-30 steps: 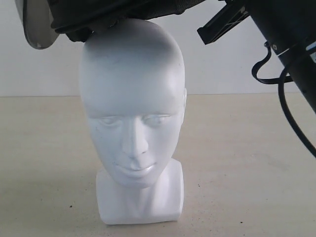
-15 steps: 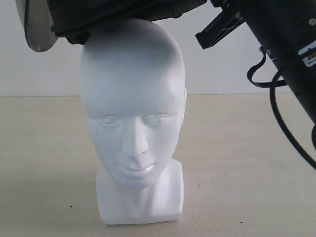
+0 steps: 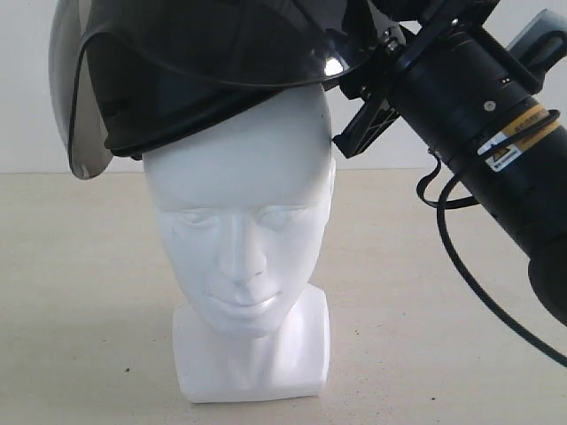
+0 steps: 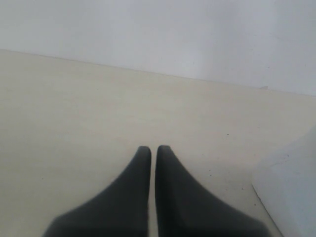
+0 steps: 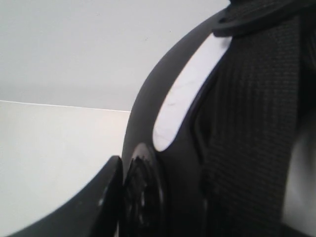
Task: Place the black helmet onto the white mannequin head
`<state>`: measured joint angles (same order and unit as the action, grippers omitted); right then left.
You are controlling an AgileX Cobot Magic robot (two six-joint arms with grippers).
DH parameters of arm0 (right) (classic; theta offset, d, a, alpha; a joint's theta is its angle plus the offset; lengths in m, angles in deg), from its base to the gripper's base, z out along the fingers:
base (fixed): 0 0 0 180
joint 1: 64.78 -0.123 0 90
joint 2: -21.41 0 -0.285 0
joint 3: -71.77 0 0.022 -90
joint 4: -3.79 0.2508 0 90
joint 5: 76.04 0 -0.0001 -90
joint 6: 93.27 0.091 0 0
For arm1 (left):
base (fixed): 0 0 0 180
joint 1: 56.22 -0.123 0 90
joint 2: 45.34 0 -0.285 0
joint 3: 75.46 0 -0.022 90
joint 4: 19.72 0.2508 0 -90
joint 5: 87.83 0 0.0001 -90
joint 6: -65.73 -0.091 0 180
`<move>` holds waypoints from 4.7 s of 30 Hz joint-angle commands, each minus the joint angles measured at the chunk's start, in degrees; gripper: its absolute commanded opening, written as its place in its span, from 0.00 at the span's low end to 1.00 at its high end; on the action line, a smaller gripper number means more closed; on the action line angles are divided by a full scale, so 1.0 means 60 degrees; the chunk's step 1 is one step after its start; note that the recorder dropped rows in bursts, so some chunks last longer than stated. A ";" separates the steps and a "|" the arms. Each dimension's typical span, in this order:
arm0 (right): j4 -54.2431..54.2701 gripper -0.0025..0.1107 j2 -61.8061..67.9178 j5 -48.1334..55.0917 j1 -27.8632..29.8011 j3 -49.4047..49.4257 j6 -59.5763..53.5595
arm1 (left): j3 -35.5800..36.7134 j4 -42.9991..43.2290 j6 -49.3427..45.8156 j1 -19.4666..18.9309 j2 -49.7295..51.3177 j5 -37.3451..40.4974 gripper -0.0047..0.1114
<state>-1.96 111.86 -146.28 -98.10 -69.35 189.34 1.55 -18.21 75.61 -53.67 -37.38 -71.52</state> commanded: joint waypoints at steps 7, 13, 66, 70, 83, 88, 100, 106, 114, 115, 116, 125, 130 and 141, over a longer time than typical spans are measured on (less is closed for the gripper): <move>0.0859 0.02 -0.0541 0.0046 0.0140 0.1123 -0.0766 | 0.0035 -0.0068 -0.0027 0.0003 -0.0029 0.0012 0.08; 0.0859 0.02 -0.0541 0.0046 0.0140 0.1620 -0.0859 | 0.0035 -0.0068 -0.0027 0.0003 -0.0029 0.0012 0.08; 0.1154 0.02 -0.0425 0.3730 0.0140 0.2972 -0.2141 | 0.0035 -0.0068 -0.0027 0.0003 -0.0029 0.0012 0.08; 0.1129 0.02 -0.0425 0.4314 0.0140 0.2972 -0.2159 | 0.0035 -0.0068 -0.0027 0.0003 -0.0029 0.0012 0.08; 0.1534 0.02 -0.0458 0.4280 0.0140 0.2972 -0.2572 | 0.0035 -0.0068 -0.0027 0.0003 -0.0029 0.0012 0.08; 0.2072 0.02 -0.0715 0.4280 0.0140 0.2972 -0.4292 | 0.0035 -0.0068 -0.0027 0.0003 -0.0029 0.0012 0.08; 0.1835 0.02 -0.2416 0.6156 0.0140 0.2953 -1.0313 | 0.0035 -0.0068 -0.0027 0.0003 -0.0029 0.0012 0.08; 0.1832 0.02 -0.3538 1.0506 0.0140 0.2439 -1.4077 | 0.0035 -0.0068 -0.0027 0.0003 -0.0029 0.0012 0.08; 0.1600 0.02 -0.3960 1.8863 0.0140 -0.0936 -1.6336 | 0.0035 -0.0068 -0.0027 0.0003 -0.0029 0.0012 0.08; 0.1531 0.02 -0.3875 1.9884 0.0140 -0.1459 -1.6309 | 0.0035 -0.0068 -0.0027 0.0003 -0.0029 0.0012 0.08; 0.1414 0.02 -0.3793 2.0585 0.0140 -0.1920 -1.6309 | 0.0035 -0.0068 -0.0027 0.0003 -0.0029 0.0012 0.08; 0.0371 0.02 -0.4156 2.1791 0.0140 -0.3060 -1.6328 | 0.0035 -0.0068 -0.0027 0.0003 -0.0029 0.0012 0.08; 0.0371 0.02 -0.4466 2.1543 0.0140 -0.3060 -1.6328 | 0.0035 -0.0068 -0.0027 0.0003 -0.0029 0.0012 0.08; 0.0381 0.02 -0.6866 2.1222 0.0140 -0.3060 -1.6116 | 0.0035 0.1065 -0.1101 0.0003 -0.0029 -0.0045 0.08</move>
<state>0.95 73.86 -18.97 -97.42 -87.35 92.28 1.55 -16.32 73.30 -53.67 -37.38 -71.52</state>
